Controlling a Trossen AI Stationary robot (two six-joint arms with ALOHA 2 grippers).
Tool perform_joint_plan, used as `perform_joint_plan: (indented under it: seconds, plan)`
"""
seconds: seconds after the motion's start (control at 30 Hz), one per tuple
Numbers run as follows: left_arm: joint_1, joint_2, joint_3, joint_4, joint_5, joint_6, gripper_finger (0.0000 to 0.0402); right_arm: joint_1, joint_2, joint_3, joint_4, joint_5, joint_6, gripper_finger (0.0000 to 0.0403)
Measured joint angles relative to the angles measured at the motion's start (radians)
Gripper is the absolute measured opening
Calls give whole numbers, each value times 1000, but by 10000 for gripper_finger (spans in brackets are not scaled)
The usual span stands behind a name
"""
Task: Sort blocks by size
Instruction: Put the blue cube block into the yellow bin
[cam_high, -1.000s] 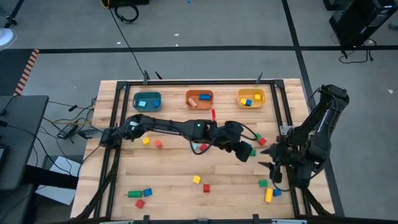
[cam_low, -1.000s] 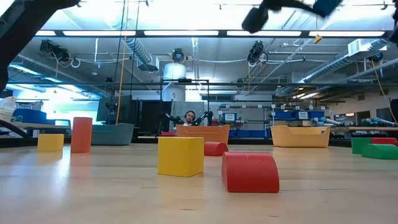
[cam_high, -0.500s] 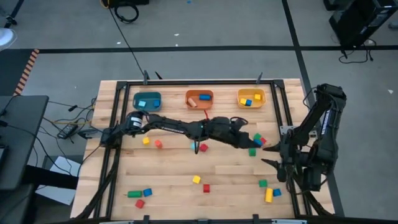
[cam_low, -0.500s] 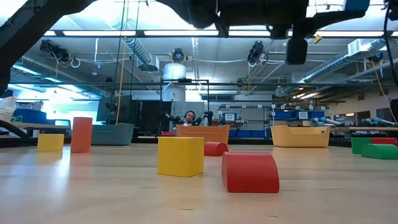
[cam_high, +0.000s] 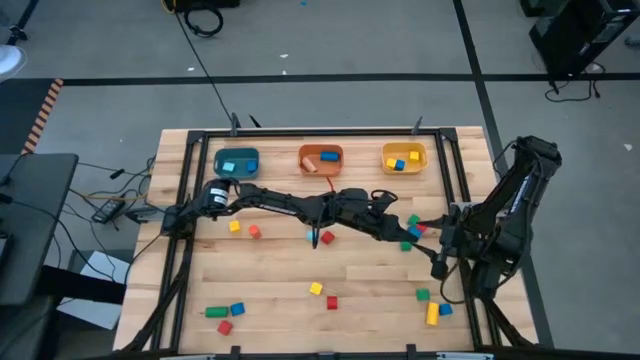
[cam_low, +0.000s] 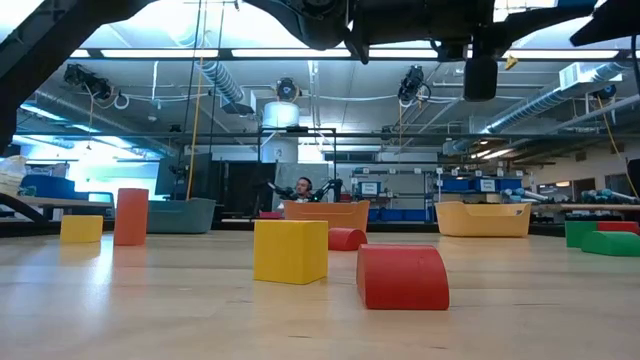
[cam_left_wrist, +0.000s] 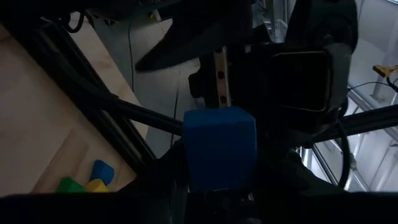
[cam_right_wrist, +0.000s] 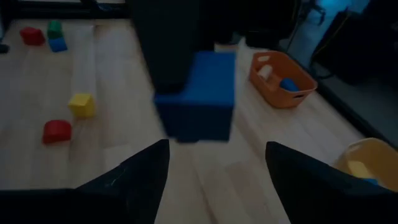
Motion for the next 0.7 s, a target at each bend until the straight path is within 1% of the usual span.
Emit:
perform_joint_plan:
  seconds: [0.2,0.57,0.7]
  plan:
    - [0,0,0,1,3,2,147,-32,0,0,31,1,-43,284]
    - [12,0,0,-20,4,23,147,-38,0,0,113,4,-121,266]
    - [11,0,0,-20,4,24,147,-38,0,0,120,4,-125,250]
